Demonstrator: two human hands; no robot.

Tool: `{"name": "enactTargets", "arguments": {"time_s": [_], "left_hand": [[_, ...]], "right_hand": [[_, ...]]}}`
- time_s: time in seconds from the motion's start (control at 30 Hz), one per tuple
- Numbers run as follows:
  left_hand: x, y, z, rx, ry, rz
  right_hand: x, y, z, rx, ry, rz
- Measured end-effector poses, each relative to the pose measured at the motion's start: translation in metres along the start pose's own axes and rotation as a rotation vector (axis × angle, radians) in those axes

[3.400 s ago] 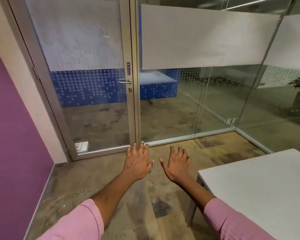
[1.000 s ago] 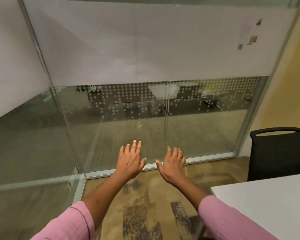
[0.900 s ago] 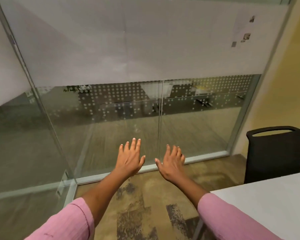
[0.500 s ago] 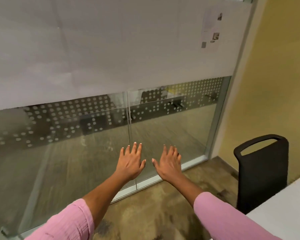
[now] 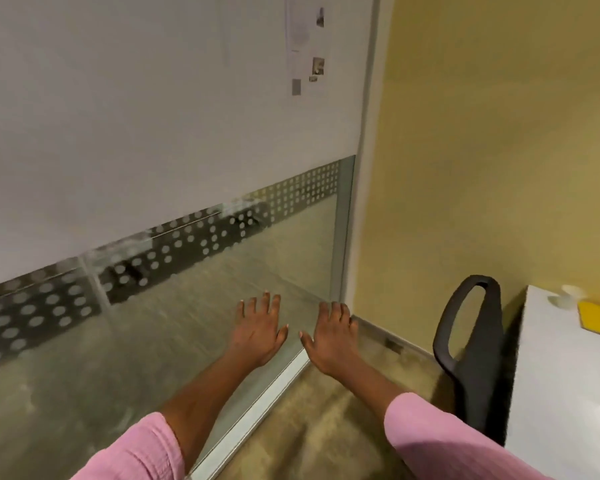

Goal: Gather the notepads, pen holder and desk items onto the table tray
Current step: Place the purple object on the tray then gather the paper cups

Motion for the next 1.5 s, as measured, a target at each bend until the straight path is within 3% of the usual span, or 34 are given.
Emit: {"name": "enactTargets", "arguments": {"time_s": [0.33, 0.53, 0.73, 1.5], "left_hand": [[0.224, -0.006, 0.062, -0.042, -0.399, 0.117], [0.335, -0.028, 0.153, -0.166, -0.543, 0.108], [0.441, -0.05, 0.269, -0.137, -0.702, 0.081], [0.652, -0.123, 0.666, -0.243, -1.343, -0.023]], "right_hand": [[0.15, 0.014, 0.105, -0.061, -0.35, 0.091], [0.212, 0.024, 0.206, -0.131, -0.511, 0.145], [0.267, 0.04, 0.33, -0.168, -0.664, 0.222], [0.308, 0.059, 0.678, -0.198, -1.363, 0.237]]}}
Point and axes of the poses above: each hand's wrist, its own x-axis towards the middle knuckle, its own y-axis out of the back of the hand, z = x × y, the point moved 5 cm from there along x, towards the middle knuckle
